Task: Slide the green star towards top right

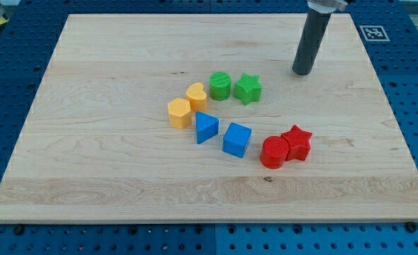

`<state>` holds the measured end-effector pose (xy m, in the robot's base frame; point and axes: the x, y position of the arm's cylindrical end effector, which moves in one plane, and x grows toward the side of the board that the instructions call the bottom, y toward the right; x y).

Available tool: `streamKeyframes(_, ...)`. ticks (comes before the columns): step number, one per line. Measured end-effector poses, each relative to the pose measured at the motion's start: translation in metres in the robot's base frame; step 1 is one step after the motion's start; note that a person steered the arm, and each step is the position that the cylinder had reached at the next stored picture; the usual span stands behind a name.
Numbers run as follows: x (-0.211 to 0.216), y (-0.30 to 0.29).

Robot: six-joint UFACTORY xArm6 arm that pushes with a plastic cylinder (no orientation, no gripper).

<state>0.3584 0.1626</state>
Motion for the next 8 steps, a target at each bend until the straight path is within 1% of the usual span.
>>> streamKeyframes(1,-0.002,0.0)
streamKeyframes(2,0.008,-0.003)
streamKeyframes(4,0.077,-0.004)
streamKeyframes(5,0.088,-0.03)
streamKeyframes(6,0.088,-0.091)
streamKeyframes(7,0.073,-0.123)
streamKeyframes(8,0.038,-0.116)
